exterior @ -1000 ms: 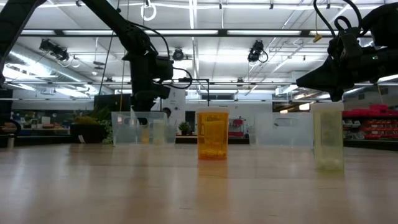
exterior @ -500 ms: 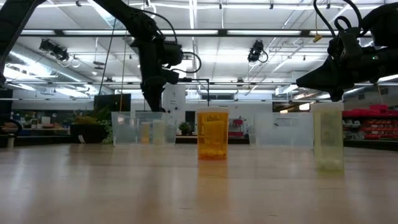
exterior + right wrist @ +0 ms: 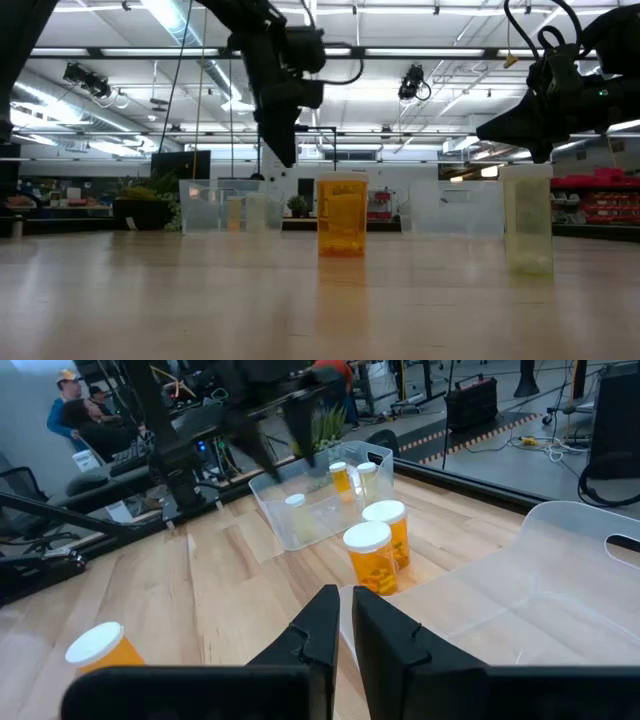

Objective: Pick and place medicine bottles into bin by pill shape (circle, oval)
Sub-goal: Put the large orange pill bottle into the right transparent bin

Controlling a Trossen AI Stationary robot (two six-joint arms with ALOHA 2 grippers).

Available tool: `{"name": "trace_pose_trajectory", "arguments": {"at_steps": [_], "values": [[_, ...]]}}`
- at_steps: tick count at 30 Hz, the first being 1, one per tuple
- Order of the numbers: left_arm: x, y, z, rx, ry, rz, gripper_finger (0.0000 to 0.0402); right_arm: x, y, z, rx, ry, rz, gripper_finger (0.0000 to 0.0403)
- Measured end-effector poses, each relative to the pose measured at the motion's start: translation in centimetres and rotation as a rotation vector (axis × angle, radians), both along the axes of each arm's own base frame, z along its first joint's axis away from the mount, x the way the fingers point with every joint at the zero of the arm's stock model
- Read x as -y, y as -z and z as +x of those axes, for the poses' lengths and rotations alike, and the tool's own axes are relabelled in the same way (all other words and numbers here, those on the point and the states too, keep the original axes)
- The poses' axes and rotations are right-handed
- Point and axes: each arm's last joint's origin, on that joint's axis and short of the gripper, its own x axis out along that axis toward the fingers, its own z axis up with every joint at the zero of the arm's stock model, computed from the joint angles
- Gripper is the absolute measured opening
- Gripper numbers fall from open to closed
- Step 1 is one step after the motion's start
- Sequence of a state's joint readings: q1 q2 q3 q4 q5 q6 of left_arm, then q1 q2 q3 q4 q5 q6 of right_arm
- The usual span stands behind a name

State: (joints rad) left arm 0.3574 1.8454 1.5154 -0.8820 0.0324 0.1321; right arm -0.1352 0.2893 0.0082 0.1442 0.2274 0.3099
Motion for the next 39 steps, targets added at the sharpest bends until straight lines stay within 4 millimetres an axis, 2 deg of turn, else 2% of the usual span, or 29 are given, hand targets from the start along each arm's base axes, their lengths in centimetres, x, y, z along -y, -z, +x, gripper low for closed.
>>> {"name": "trace_pose_trajectory", "arguments": {"at_steps": [8,17,21,28,35,39], "values": [[6.8,-0.3,2.5,0.08,0.104,-0.027,0.0227,0.0,0.0,0.0,0.0,0.0,0.0,0.0039],[12.1,-0.3,3.0,0.084,0.21,-0.075,0.0216,0.0,0.0,0.0,0.0,0.0,0.0,0.0039],[13.6,-0.3,3.1,0.091,0.218,-0.087,0.0216,0.0,0.0,0.0,0.0,0.0,0.0,0.0039],[15.6,-1.1,4.4,0.25,0.219,-0.091,0.0215,0.0,0.0,0.0,0.0,0.0,0.0,0.0039],[16.4,-1.3,4.7,0.294,0.231,-0.089,0.0204,0.0,0.0,0.0,0.0,0.0,0.0,0.0039],[16.7,-1.3,4.7,0.293,0.296,-0.008,0.0193,0.0,0.0,0.0,0.0,-0.001,0.0,0.0039]]}}
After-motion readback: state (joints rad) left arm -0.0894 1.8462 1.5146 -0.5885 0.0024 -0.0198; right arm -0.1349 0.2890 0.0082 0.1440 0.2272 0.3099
